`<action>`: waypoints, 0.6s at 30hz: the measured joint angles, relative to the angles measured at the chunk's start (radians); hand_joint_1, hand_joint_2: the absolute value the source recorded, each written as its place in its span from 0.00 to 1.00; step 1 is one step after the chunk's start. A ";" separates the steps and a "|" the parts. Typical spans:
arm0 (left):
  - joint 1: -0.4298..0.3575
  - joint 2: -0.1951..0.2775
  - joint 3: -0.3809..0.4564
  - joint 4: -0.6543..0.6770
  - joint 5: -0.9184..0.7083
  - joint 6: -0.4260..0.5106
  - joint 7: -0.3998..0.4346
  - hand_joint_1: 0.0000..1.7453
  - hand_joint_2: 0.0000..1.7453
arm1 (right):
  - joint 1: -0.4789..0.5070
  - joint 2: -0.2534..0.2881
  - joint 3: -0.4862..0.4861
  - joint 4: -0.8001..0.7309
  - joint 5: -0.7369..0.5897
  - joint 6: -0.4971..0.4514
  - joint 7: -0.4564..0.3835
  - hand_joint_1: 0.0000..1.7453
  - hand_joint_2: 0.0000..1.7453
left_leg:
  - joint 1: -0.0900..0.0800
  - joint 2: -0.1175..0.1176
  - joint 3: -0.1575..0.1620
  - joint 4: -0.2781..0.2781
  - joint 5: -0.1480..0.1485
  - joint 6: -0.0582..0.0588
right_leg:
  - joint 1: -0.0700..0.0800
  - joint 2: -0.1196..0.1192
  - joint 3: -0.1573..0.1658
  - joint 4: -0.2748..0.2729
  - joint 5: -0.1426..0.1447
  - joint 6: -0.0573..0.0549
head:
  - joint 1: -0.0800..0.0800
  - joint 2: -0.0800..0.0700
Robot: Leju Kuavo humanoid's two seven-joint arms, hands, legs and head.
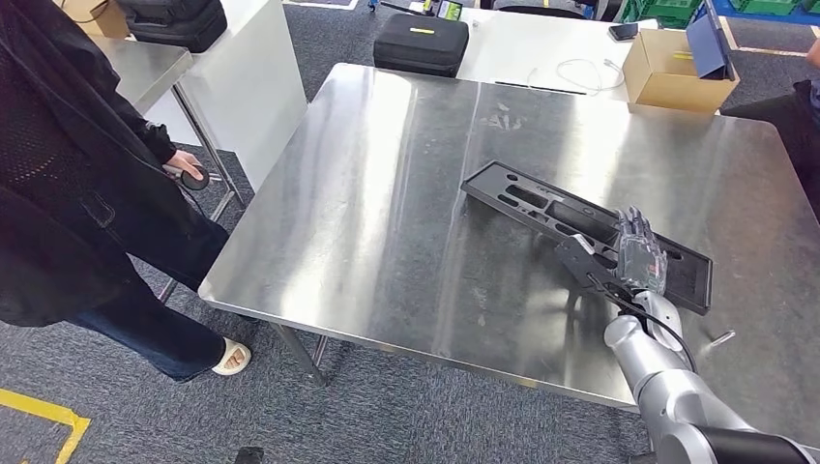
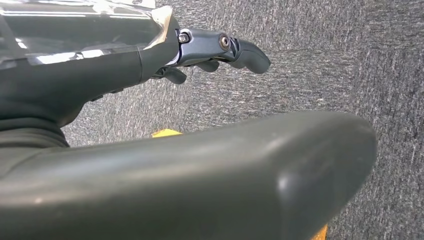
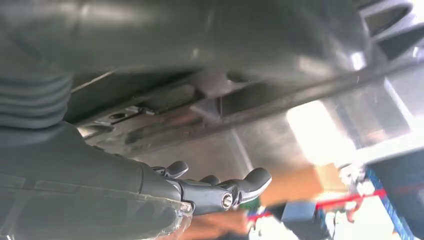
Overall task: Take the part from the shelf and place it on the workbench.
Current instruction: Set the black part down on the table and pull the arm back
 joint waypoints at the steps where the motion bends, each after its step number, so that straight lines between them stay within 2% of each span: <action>1: 0.000 0.000 0.000 0.000 -0.001 -0.003 0.002 0.00 0.00 | -0.008 0.000 0.001 0.000 0.010 0.050 -0.004 0.00 0.00 | 0.000 0.000 0.000 0.000 0.000 0.000 | 0.000 0.000 0.000 0.000 0.000 0.000 | 0.000 0.000; 5: -0.001 0.003 -0.004 0.000 -0.011 -0.018 0.017 0.00 0.00 | -0.081 -0.008 0.037 0.000 0.128 0.350 -0.007 0.00 0.00 | 0.000 0.001 0.000 0.000 0.000 0.000 | 0.000 0.001 0.000 0.000 0.000 0.000 | 0.000 0.000; 7: -0.003 0.005 -0.006 0.000 -0.017 -0.021 0.030 0.00 0.00 | -0.148 -0.015 0.078 0.001 0.202 0.509 -0.010 0.00 0.00 | -0.001 0.001 0.000 0.000 0.001 0.001 | -0.001 0.001 0.000 0.000 0.001 0.000 | 0.000 0.000; 9: -0.005 0.006 -0.008 0.000 -0.020 -0.022 0.040 0.00 0.00 | -0.225 -0.018 0.122 0.002 0.254 0.628 -0.017 0.00 0.00 | -0.001 0.001 0.001 0.000 0.002 0.002 | -0.001 0.001 0.000 0.000 0.001 0.001 | 0.000 0.000; 12: -0.006 0.007 -0.008 0.000 -0.021 -0.022 0.046 0.00 0.00 | -0.322 -0.016 0.177 0.002 0.287 0.709 -0.021 0.00 0.00 | -0.001 0.001 0.002 0.001 0.003 0.002 | -0.001 0.000 0.001 0.000 0.001 0.001 | 0.000 0.000; 18: -0.008 0.007 -0.008 0.000 -0.021 -0.022 0.047 0.00 0.00 | -0.399 -0.014 0.227 0.003 0.295 0.721 -0.024 0.00 0.00 | -0.001 0.001 0.002 0.001 0.002 0.002 | -0.001 0.000 0.001 0.000 0.001 0.001 | 0.000 0.000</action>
